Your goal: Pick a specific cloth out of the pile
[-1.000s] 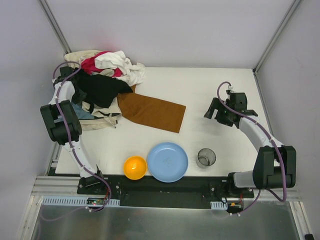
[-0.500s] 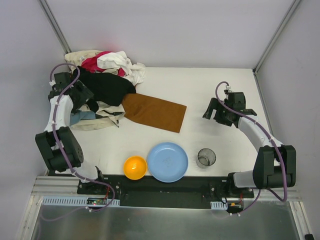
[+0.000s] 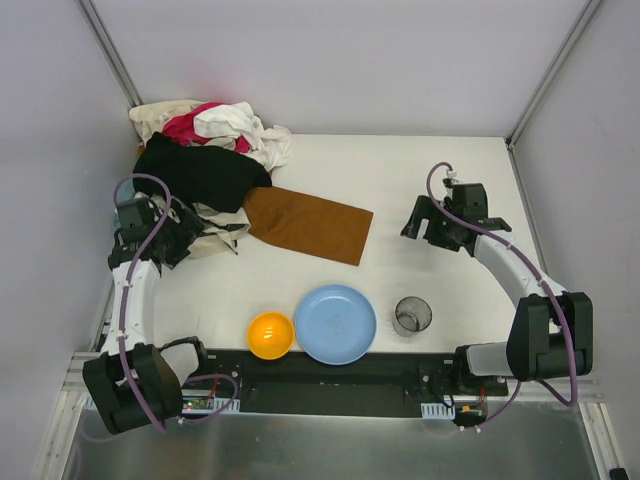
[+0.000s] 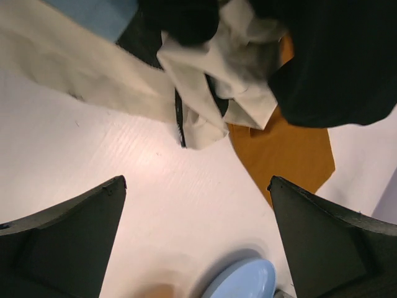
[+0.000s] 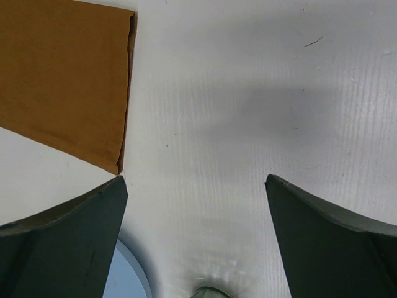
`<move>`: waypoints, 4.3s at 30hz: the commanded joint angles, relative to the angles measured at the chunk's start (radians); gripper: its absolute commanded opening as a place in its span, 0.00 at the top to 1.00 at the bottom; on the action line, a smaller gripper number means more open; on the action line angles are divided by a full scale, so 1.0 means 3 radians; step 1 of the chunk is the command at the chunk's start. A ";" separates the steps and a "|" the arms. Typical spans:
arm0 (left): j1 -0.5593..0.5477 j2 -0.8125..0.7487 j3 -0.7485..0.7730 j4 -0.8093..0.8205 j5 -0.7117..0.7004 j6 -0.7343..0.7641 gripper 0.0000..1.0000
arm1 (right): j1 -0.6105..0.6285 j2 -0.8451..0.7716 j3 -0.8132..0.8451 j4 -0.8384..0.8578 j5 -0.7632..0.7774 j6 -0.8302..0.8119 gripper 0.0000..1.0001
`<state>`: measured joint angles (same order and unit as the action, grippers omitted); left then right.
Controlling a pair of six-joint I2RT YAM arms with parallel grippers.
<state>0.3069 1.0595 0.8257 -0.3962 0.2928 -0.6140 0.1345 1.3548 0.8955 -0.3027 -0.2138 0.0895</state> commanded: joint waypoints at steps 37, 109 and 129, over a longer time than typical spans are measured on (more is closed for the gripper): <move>-0.0706 0.1540 -0.0237 0.2574 -0.0173 -0.0781 0.06 | 0.0089 -0.0001 0.0155 -0.0218 0.0048 -0.0216 0.04; -0.0082 0.2467 0.2295 -0.0101 -0.0639 0.0364 0.14 | 0.0099 -0.0047 0.0216 -0.0367 -0.0008 -0.0262 0.04; -0.0102 0.0856 0.1088 -0.0101 -0.0112 0.0379 0.01 | 0.0160 0.0055 0.0267 -0.0295 -0.0121 -0.0196 0.04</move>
<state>0.2825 1.4185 1.2072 -0.4103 0.2230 -0.5167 0.1707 1.3720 0.9325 -0.4007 -0.2264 0.0231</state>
